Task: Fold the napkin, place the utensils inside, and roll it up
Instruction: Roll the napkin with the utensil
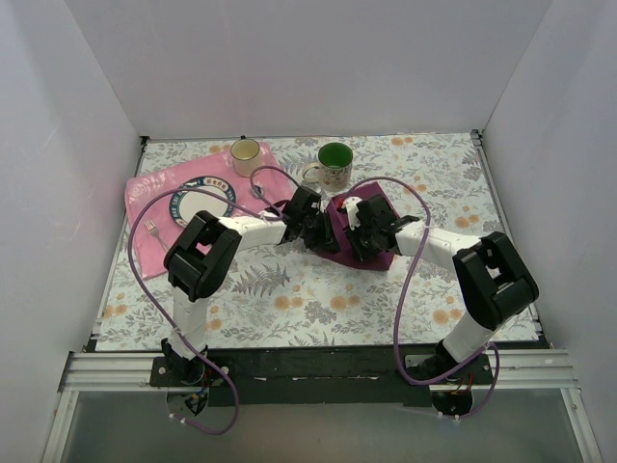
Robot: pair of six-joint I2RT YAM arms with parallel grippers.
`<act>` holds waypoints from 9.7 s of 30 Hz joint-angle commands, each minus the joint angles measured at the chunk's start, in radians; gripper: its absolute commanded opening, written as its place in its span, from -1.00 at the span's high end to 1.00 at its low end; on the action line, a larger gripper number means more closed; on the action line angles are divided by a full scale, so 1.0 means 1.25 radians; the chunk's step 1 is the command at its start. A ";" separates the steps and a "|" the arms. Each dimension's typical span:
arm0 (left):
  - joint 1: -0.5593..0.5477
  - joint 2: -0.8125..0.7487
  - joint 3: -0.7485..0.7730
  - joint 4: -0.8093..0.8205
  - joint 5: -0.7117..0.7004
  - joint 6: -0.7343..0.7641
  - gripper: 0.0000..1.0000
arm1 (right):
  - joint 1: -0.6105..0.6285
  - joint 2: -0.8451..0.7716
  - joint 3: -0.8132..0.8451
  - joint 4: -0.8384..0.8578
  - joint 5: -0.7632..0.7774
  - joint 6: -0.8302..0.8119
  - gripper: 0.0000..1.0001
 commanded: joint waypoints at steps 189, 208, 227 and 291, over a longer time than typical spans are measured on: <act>-0.065 -0.460 -0.310 -0.174 -0.184 -0.347 -0.50 | -0.044 0.147 -0.537 1.007 -0.552 0.653 0.97; -0.078 -0.481 -0.448 -0.002 -0.146 -0.461 -0.33 | -0.079 0.206 -0.510 1.004 -0.595 0.701 0.97; -0.095 -0.380 -0.637 0.460 -0.245 -0.513 -0.36 | -0.081 0.230 -0.499 1.047 -0.626 0.772 0.97; -0.080 -0.259 -0.266 -0.086 -0.140 -0.405 0.92 | 0.366 -0.106 -0.270 0.169 0.303 0.258 0.48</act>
